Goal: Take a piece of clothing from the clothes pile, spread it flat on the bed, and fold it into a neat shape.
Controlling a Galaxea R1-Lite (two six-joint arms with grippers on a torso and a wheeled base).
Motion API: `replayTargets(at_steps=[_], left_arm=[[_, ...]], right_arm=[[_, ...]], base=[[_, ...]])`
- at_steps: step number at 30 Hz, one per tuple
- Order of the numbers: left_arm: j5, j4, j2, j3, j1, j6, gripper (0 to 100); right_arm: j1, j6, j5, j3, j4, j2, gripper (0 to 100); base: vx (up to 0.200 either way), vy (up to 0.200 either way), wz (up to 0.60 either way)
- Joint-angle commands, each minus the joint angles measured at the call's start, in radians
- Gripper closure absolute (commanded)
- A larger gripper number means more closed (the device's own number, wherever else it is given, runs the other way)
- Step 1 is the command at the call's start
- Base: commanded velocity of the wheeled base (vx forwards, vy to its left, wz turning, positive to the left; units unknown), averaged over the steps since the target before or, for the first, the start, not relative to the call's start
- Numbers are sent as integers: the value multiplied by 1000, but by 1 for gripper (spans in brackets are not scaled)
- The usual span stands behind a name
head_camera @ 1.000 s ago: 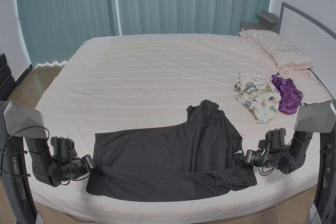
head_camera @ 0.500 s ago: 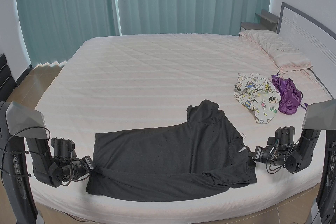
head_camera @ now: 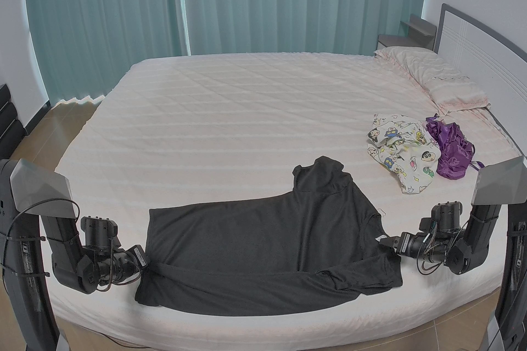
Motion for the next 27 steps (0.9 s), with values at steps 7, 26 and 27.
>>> replayTargets(at_steps=[7,26,27], left_arm=[[0,0,3,-2,0,-2,100],[0,0,3,-2,0,-4,100],[0,0,3,-2,1,-4,100]], right_arm=[[25,-1,54,60,-127,-44,0],[77,-153,148,68,-224,88,0],[75,-153,151,74,-224,90,0]], base=[[0,0,0],[0,0,0],[0,0,0]])
